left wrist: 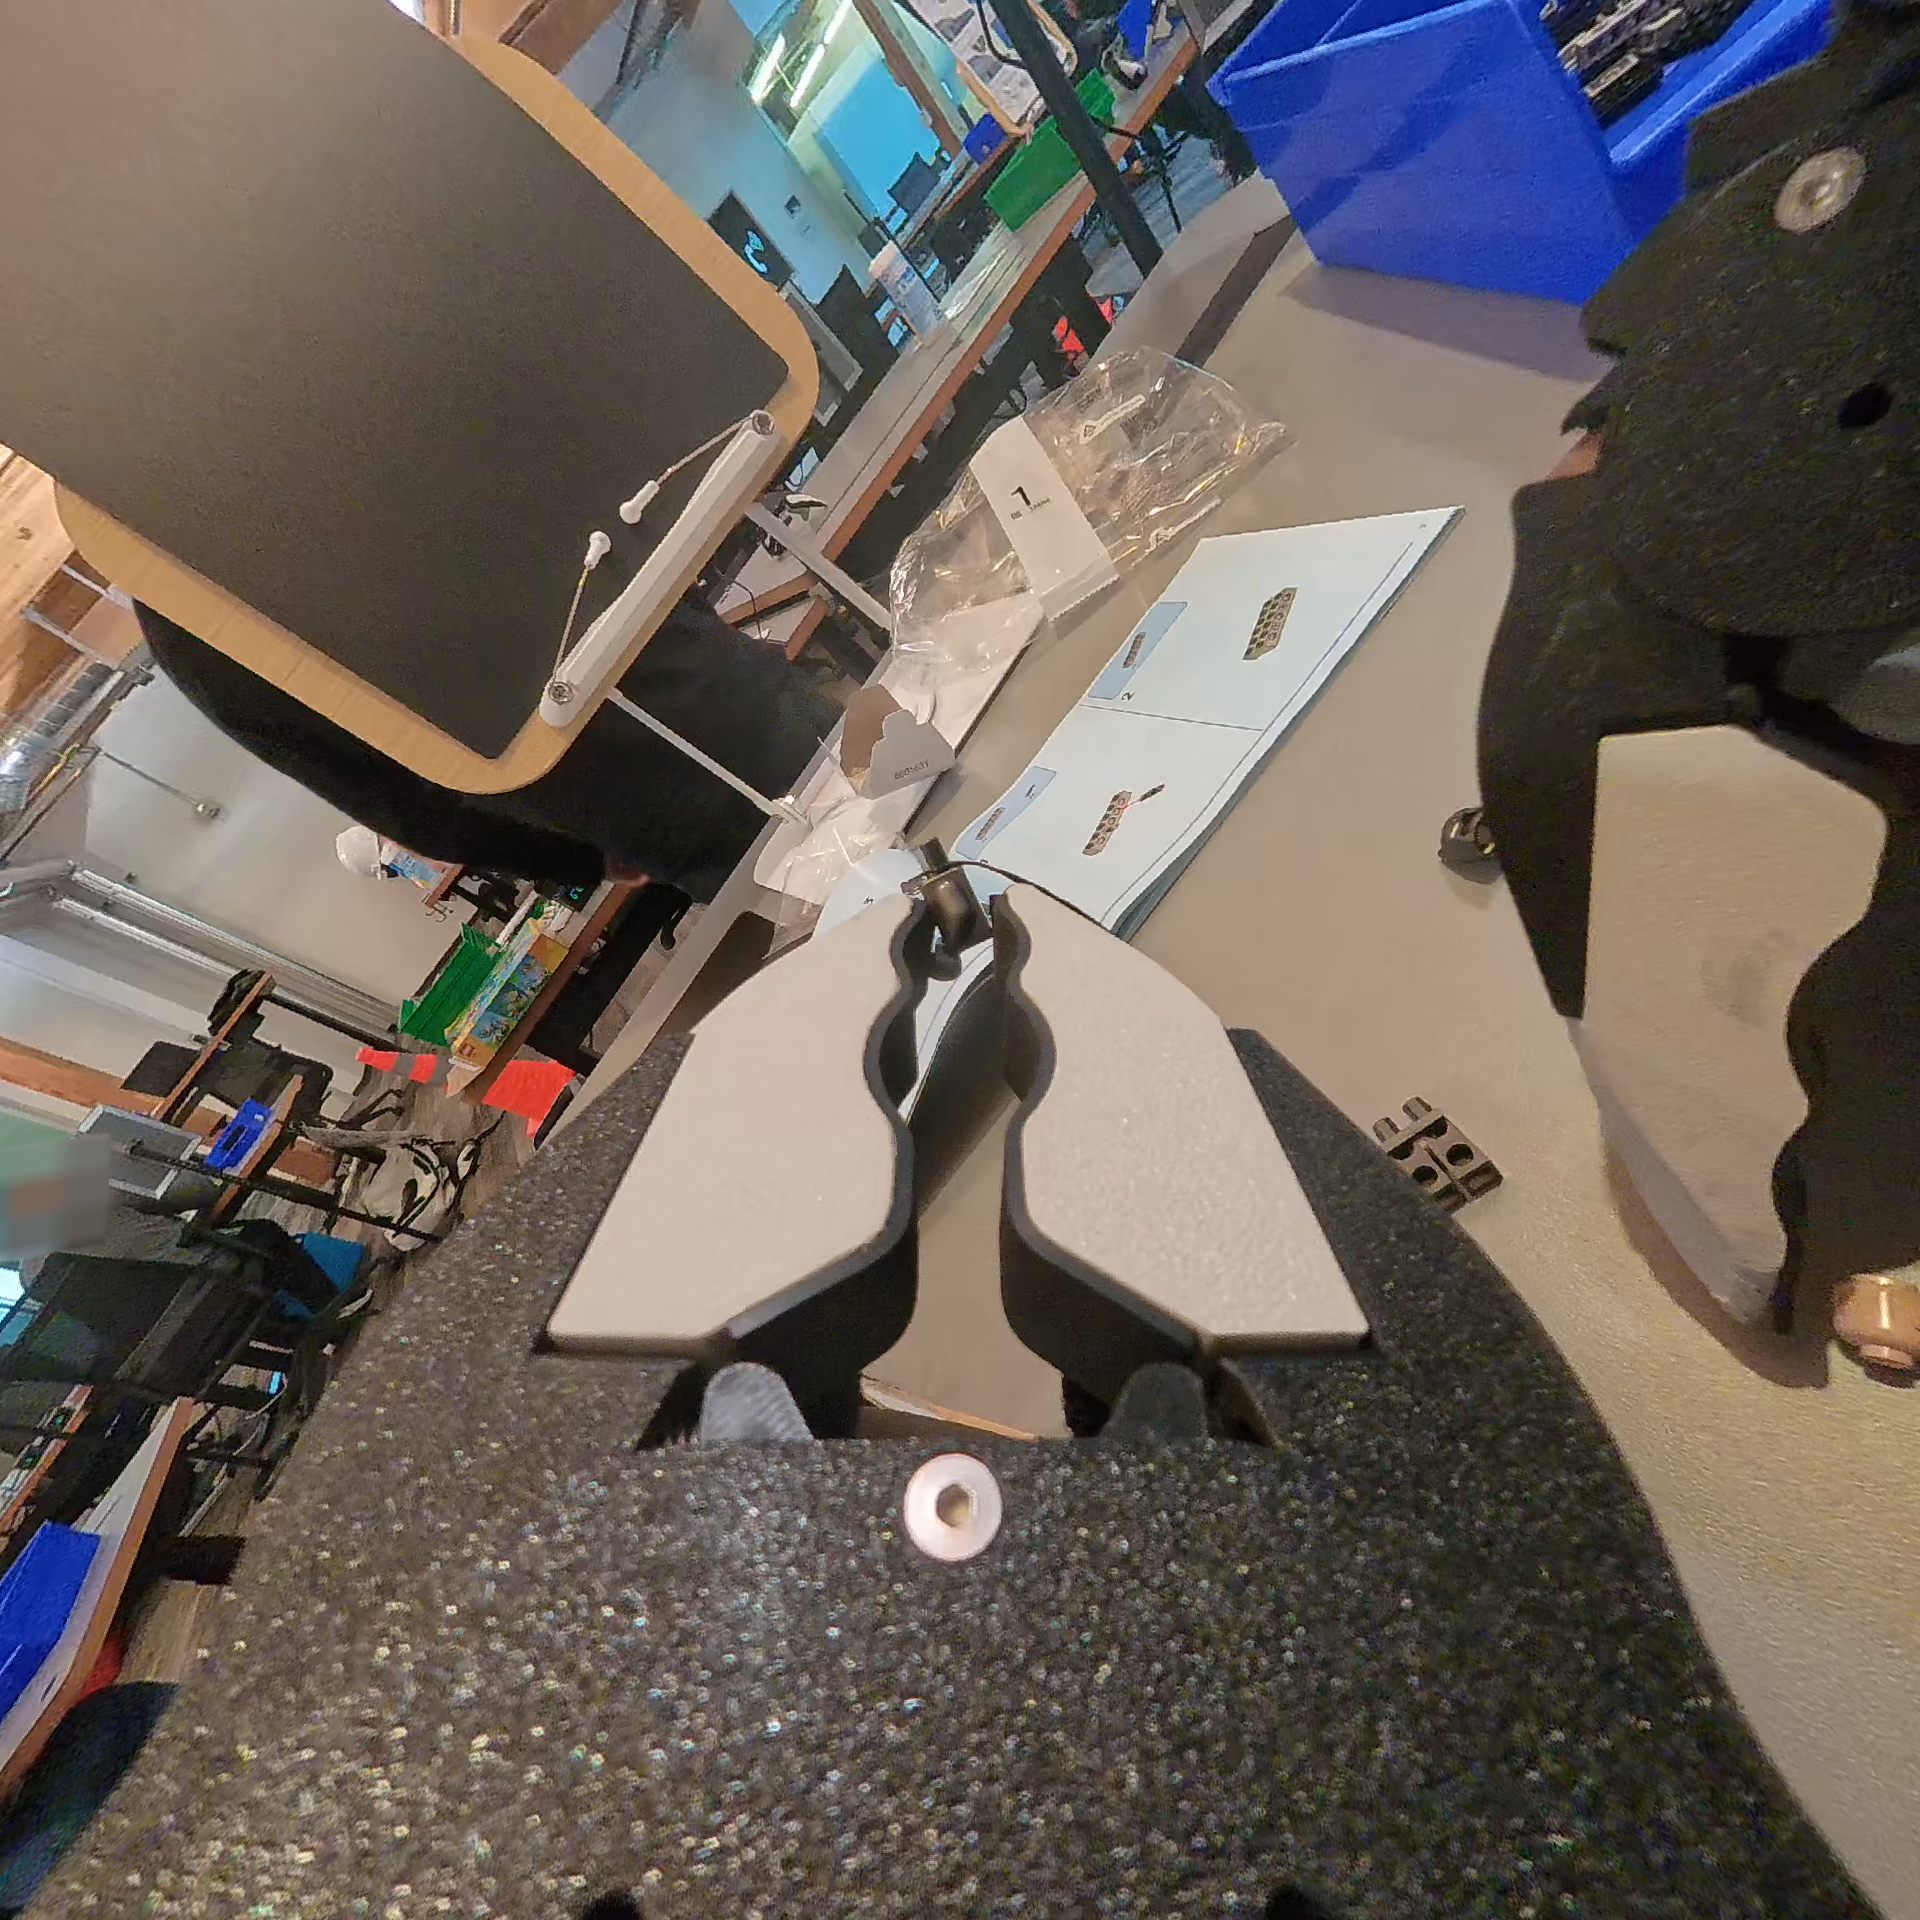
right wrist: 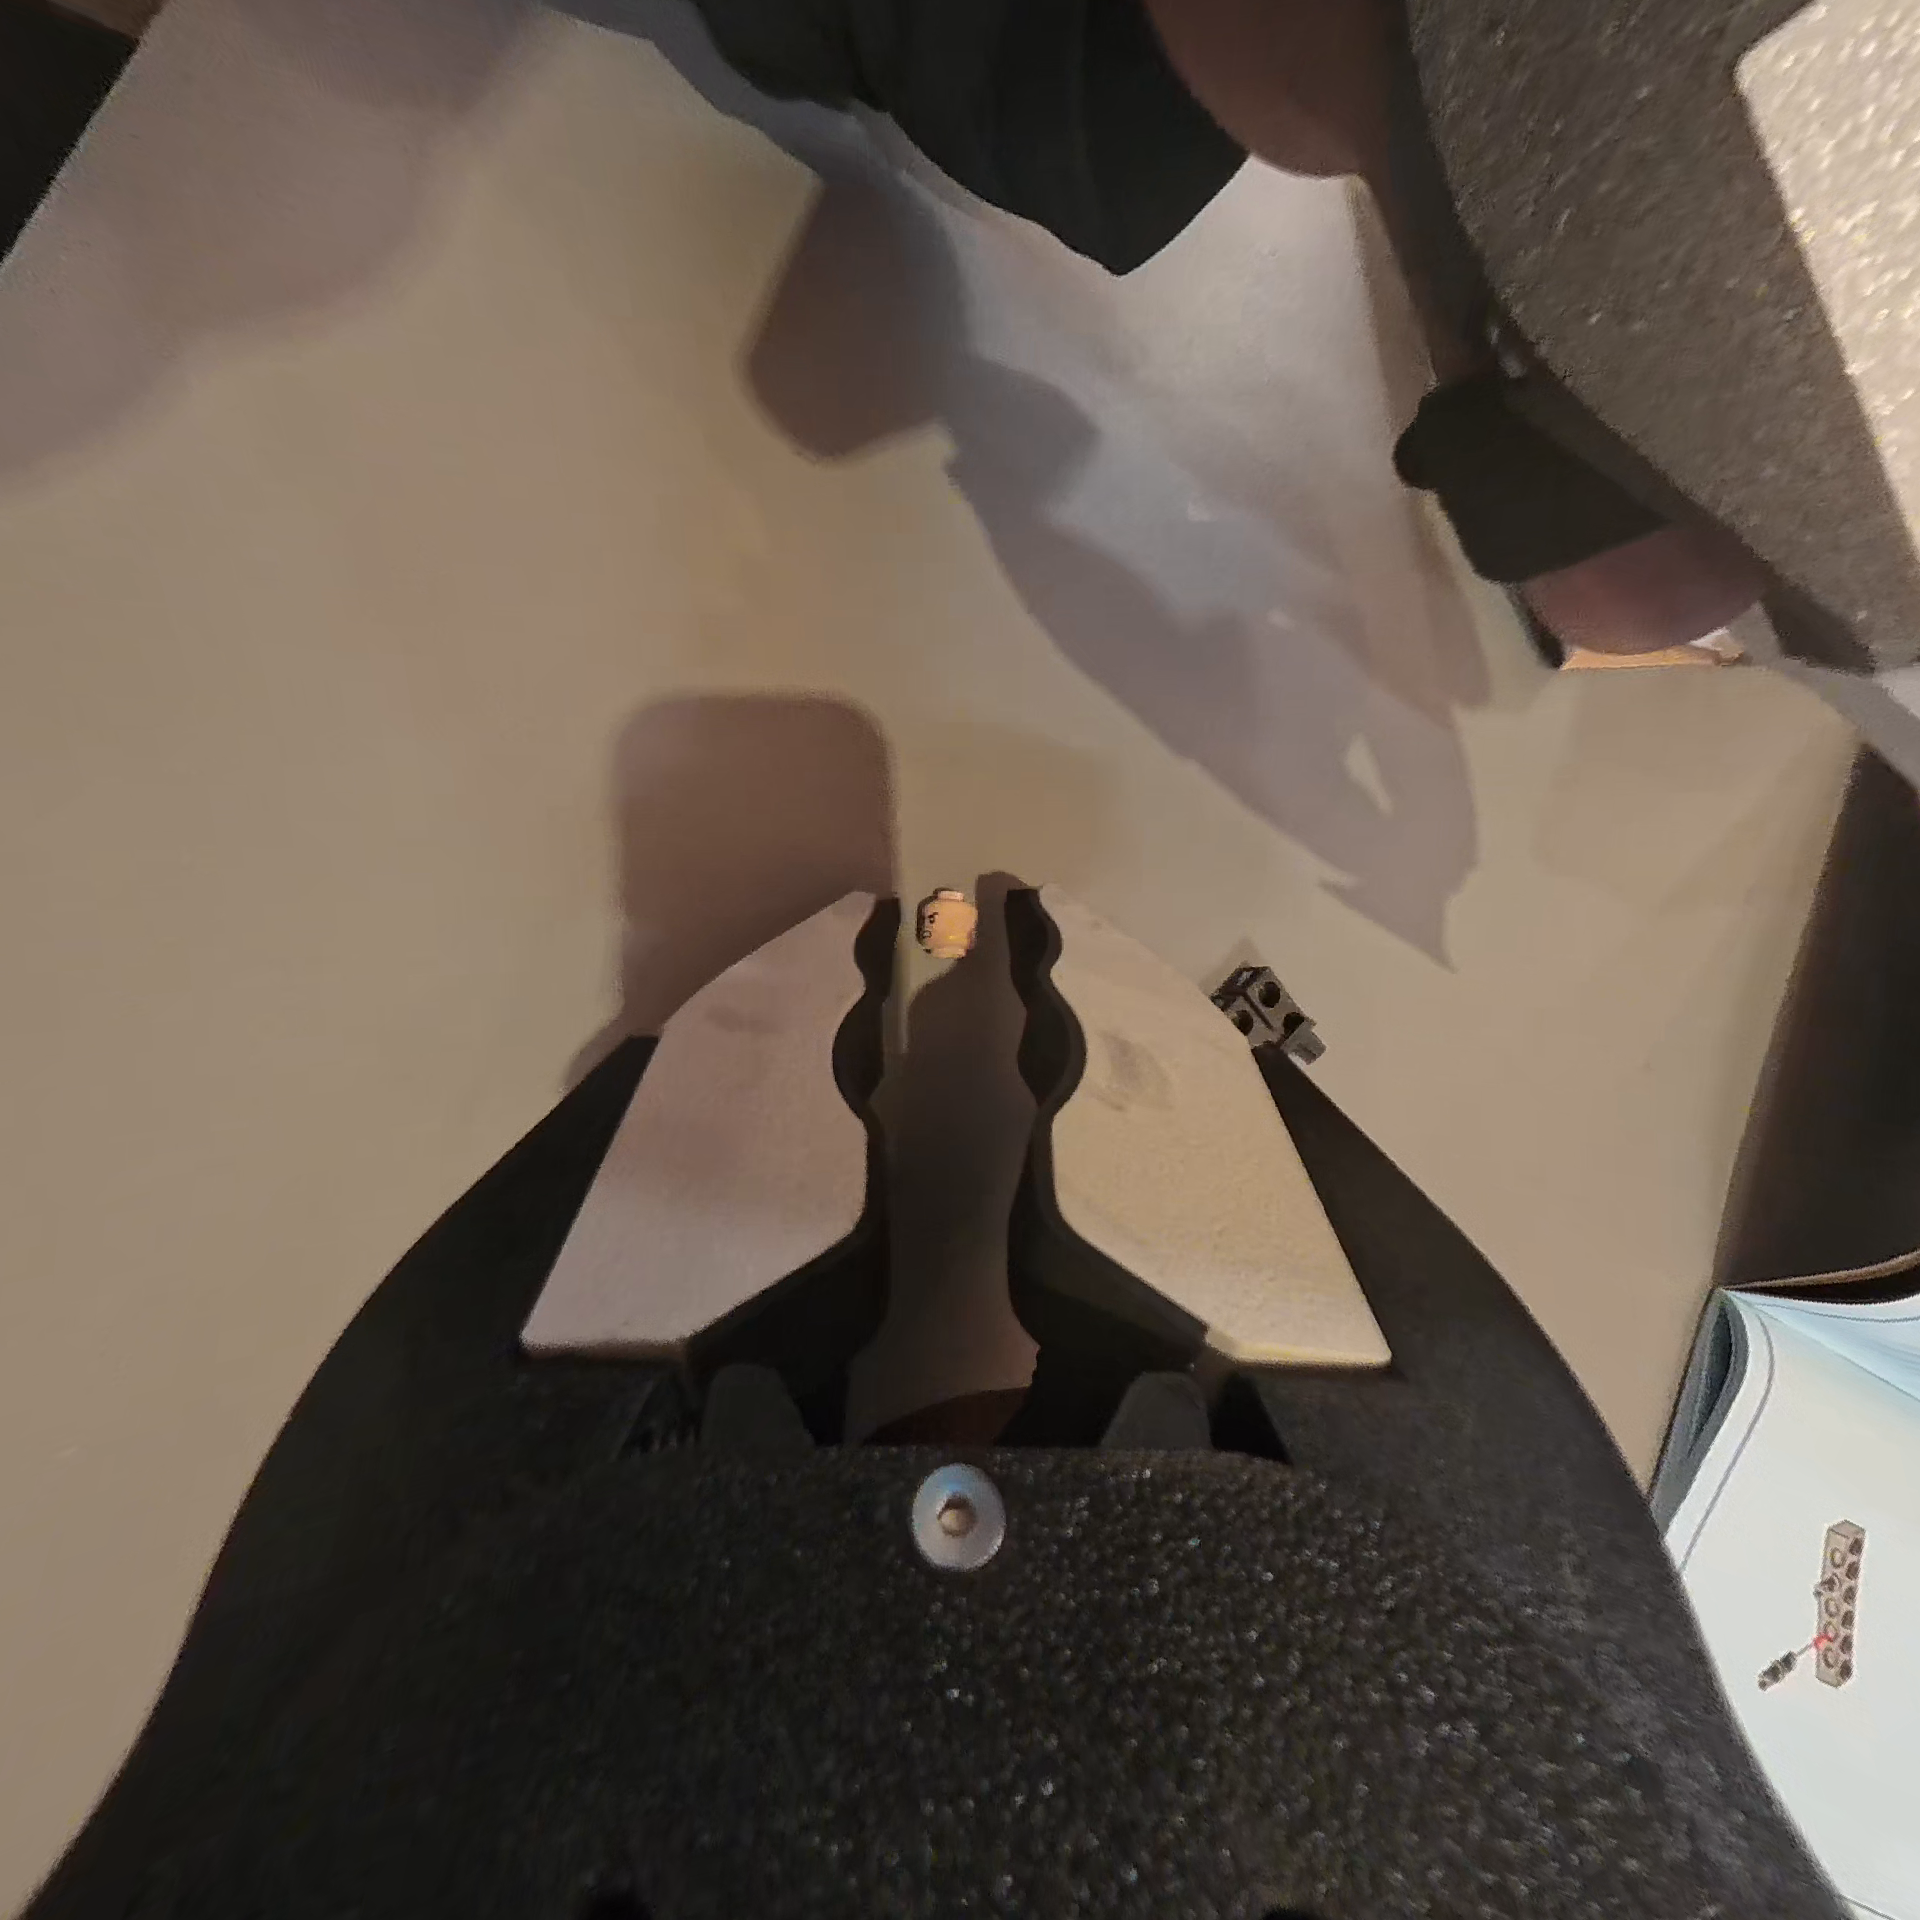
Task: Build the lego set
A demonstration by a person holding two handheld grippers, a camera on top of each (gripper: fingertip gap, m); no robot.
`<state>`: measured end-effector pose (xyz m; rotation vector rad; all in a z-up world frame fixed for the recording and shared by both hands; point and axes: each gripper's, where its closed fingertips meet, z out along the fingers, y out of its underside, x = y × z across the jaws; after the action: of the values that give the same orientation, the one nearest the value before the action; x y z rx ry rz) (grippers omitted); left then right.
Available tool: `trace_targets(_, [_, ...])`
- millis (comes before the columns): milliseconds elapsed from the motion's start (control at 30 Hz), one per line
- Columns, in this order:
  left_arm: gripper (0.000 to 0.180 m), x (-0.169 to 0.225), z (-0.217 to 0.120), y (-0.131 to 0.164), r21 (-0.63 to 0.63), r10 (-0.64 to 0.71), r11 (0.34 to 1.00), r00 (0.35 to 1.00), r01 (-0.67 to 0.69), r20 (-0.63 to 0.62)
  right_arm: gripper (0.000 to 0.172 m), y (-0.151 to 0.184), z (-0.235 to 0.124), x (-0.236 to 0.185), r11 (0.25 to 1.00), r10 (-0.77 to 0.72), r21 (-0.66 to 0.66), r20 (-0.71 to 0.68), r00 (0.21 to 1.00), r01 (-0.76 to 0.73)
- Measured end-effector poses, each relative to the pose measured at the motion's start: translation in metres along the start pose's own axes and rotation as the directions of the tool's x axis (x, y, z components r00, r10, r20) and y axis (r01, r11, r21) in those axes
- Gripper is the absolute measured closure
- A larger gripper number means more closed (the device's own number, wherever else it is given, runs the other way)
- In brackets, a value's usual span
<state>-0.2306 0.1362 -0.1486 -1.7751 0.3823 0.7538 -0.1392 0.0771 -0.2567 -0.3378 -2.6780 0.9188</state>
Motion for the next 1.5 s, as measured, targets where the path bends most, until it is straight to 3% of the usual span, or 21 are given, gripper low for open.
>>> trace_targets(167, [0.169, -0.001, 0.0, 0.001, -0.003, -0.001, 1.0, 1.0, 0.001, 0.002, 0.156, 0.002, 0.0, -0.002, 0.999, 0.026, -0.026, 0.034, 0.999, -0.025])
trace_targets(400, [0.169, 0.001, 0.002, 0.004, -0.012, 0.001, 1.0, 1.0, -0.001, -0.008, 0.161, 0.021, -0.01, 0.014, 0.97, 0.236, -0.039, -0.094, 0.967, -0.241])
trace_targets(567, [0.169, 0.003, 0.003, 0.007, -0.022, -0.002, 1.0, 1.0, 0.002, -0.016, 0.16, 0.03, -0.019, 0.009, 0.96, 0.275, -0.021, -0.147, 0.95, -0.281])
trace_targets(867, [0.169, 0.007, 0.006, 0.01, -0.028, 0.006, 1.0, 1.0, -0.007, -0.028, 0.152, 0.025, -0.032, 0.009, 0.985, 0.169, -0.027, -0.112, 0.979, -0.173])
trace_targets(1167, [0.169, 0.003, 0.005, 0.009, -0.008, -0.017, 1.0, 1.0, 0.016, -0.017, 0.152, 0.033, -0.043, 0.029, 0.971, -0.163, -0.184, -0.034, 0.986, 0.154])
trace_targets(1500, [0.169, -0.001, 0.004, 0.008, 0.0, -0.024, 1.0, 1.0, 0.024, -0.001, 0.152, 0.037, -0.028, 0.042, 0.982, 0.001, -0.186, -0.091, 0.996, -0.018])
